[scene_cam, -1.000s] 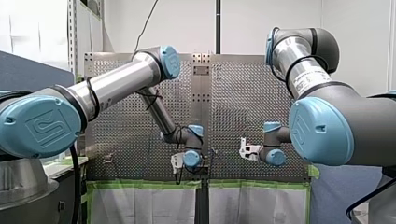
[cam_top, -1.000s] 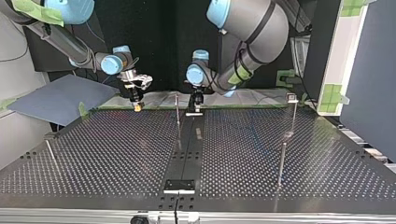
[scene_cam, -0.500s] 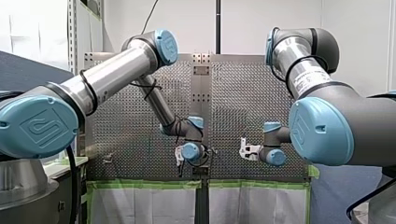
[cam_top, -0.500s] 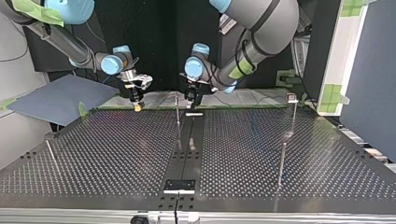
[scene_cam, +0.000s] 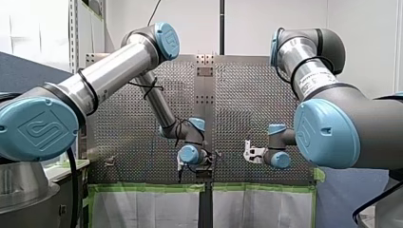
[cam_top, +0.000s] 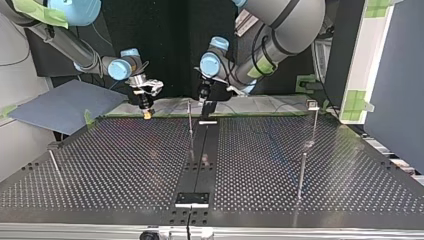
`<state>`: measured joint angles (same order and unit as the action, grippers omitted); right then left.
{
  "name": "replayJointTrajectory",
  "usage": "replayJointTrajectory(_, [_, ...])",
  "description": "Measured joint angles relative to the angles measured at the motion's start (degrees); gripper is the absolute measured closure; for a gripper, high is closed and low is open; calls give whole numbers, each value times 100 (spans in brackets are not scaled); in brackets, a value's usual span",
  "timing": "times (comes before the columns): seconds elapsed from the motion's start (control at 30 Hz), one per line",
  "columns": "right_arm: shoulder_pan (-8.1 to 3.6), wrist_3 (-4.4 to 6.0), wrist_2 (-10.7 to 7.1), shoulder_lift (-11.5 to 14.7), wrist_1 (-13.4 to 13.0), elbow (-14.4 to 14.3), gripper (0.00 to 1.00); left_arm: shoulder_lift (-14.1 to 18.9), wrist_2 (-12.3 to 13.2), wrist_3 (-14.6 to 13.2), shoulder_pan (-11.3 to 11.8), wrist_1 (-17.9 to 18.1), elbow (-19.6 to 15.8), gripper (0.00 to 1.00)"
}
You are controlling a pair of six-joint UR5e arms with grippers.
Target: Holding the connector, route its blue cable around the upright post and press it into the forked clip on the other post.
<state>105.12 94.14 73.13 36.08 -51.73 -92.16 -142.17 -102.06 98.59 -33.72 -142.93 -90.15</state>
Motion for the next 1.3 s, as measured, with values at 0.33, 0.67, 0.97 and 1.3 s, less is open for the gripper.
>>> replayJointTrajectory(0.33, [1,0,0,-3,12,0,100,2,57,22,-40,108,-11,2])
replayJointTrajectory(0.67, [1,0,0,-2,16,3,100,2,68,111,-48,167,-15,2])
replayJointTrajectory(0.97, [3,0,0,0,25,2,100,1,67,140,-48,175,-14,2])
replayJointTrajectory(1.3, [2,1,0,-1,23,2,100,1,298,67,-88,358,-10,2])
